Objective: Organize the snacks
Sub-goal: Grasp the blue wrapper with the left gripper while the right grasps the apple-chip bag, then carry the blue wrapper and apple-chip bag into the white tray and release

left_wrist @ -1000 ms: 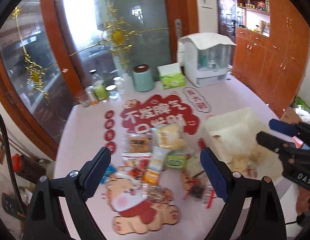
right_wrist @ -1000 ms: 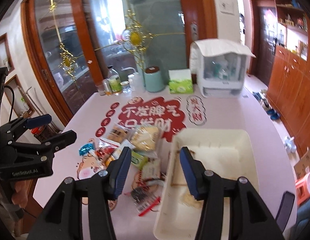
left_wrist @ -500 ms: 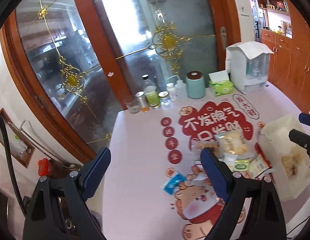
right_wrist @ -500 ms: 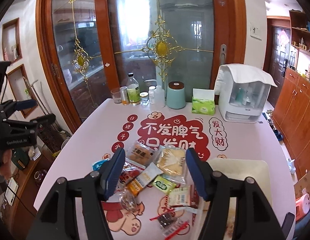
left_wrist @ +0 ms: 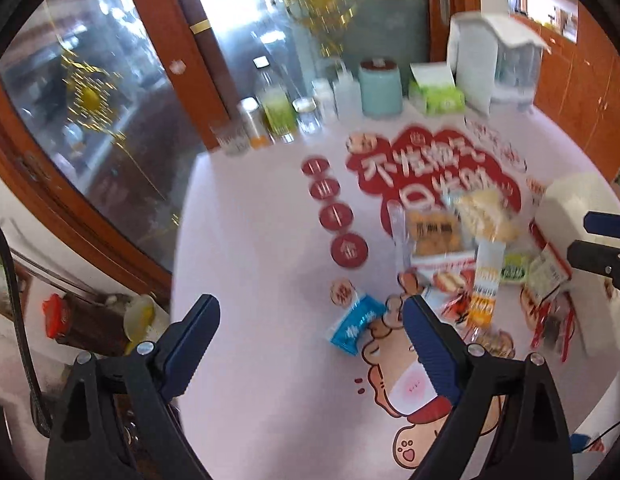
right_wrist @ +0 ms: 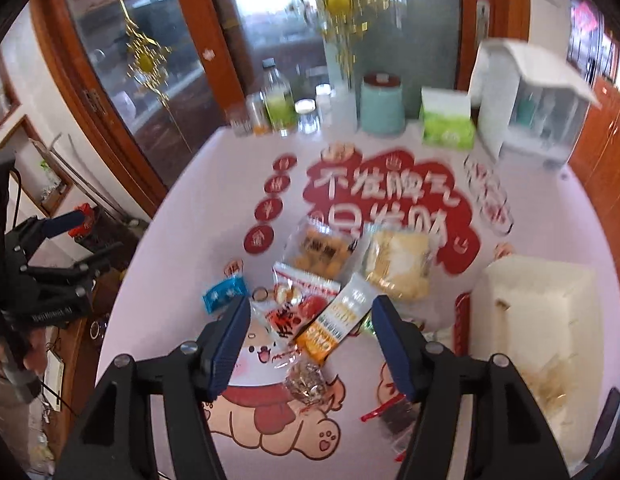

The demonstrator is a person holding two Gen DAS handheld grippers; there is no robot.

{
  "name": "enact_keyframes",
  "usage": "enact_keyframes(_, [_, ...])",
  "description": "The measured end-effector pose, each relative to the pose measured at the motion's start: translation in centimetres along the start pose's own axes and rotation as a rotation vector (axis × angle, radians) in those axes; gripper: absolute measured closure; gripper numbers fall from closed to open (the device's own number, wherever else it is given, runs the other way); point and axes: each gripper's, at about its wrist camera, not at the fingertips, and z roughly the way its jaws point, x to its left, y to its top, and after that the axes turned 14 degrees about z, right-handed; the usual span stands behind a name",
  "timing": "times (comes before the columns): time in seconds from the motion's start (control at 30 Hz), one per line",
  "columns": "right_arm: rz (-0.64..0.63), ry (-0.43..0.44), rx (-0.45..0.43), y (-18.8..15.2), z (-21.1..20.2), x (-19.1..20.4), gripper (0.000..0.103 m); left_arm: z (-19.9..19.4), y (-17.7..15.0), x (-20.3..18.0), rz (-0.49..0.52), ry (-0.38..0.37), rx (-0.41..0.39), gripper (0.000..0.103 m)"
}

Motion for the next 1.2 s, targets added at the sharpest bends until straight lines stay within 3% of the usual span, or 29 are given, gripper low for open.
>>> enact_keyframes(0.37, [0.126,0.021,0.202,-0.4,11.8,0.6,0.039,12.6,-1.3,-2.2,0.042,-0.084,0.159,0.011])
enact_keyframes(0.73, [0.195,-0.047,0.326,-1.3,18.9,1.2,0.04,18.1,-2.3,-3.2,0.027,-0.127,0.226,0.011])
enact_keyframes(0.83, [0.203,-0.035,0.353,-1.7,19.8,1.2,0.047,18.6,-2.5,-3.3,0.021,-0.145,0.235,0.016])
enact_keyframes(0.93, [0.209,-0.007,0.358,-1.8,20.2,1.2,0.055,19.2,-2.7,-3.5,0.006,-0.187,0.251,0.034])
enact_keyframes(1.0, [0.193,-0.011,0.351,-1.9,20.1,1.4,0.057,19.8,-3.0,-3.7,-0.01,-0.224,0.278,0.065])
enact_keyframes(1.03, [0.18,-0.012,0.346,-2.0,20.0,1.6,0.058,20.1,-3.2,-3.7,-0.019,-0.235,0.29,0.072])
enact_keyframes(1.2, [0.151,0.002,0.331,-2.2,19.1,2.1,0.061,19.1,-4.0,-3.7,-0.083,-0.263,0.253,0.075])
